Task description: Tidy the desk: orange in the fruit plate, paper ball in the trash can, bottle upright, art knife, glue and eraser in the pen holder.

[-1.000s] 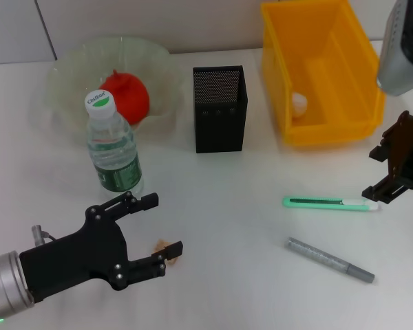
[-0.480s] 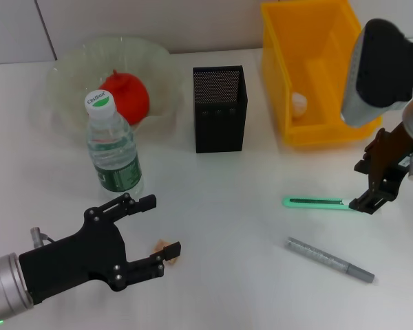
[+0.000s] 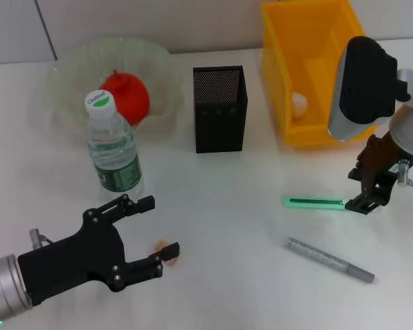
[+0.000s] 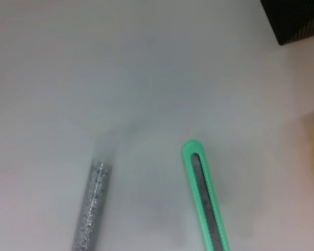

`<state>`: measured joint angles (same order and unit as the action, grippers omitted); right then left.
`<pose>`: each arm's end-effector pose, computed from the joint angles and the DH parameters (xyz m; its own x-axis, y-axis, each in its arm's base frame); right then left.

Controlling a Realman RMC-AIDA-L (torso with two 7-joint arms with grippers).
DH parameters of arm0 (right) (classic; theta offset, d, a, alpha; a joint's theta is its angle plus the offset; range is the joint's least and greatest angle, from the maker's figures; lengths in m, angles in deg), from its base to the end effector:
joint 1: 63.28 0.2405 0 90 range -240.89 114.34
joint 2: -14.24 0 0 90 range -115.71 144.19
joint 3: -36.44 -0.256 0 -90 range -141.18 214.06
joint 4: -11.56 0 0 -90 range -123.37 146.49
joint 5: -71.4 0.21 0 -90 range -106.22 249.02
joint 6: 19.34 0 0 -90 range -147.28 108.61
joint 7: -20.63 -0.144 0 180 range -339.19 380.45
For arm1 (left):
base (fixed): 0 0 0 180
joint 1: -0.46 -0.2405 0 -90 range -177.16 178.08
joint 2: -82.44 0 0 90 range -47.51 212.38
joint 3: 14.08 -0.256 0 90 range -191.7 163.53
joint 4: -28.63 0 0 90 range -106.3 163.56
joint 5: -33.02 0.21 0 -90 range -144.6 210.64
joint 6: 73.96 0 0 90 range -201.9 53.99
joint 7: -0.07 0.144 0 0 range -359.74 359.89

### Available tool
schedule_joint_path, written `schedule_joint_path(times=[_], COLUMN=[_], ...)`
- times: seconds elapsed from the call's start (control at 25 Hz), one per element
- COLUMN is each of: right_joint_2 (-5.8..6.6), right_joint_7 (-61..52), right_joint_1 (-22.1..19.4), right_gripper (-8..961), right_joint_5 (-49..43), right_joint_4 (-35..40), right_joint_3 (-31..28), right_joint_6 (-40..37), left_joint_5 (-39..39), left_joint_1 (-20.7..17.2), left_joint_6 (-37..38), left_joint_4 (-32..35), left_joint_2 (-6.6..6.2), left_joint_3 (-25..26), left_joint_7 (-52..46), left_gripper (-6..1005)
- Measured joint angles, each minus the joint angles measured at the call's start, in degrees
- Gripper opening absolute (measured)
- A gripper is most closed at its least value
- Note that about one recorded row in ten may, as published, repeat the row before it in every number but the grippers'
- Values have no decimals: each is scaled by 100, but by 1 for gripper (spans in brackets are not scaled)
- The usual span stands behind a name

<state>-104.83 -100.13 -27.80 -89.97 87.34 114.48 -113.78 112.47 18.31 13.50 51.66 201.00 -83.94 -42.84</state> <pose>0.2102 0.3529 0.0180 0.7623 -0.3308 0.5562 -0.1647 -0.9303 -0.3277 -0.2823 0.2495 -0.0559 0.7784 0.0464 0.6261 0.2558 -0.9342 -0.2487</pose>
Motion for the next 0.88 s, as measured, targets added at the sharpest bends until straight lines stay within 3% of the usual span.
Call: schedule_joint_path(times=[0.2, 0.88], right_joint_2=[-9, -11], right_joint_7=[0, 52], right_joint_1=[3, 5], right_gripper=[562, 552], right_joint_5=[0, 3], right_joint_4=[-175, -426], right_joint_3=[93, 308], right_joint_6=[142, 463], left_joint_5=[0, 0], left_joint_1=[-13, -14], left_joint_6=[-1, -1], left_joint_4=[0, 0], left_joint_2=[0, 0], left_joint_3=[-2, -1], left_joint_7=[-3, -16], left_gripper=[812, 812])
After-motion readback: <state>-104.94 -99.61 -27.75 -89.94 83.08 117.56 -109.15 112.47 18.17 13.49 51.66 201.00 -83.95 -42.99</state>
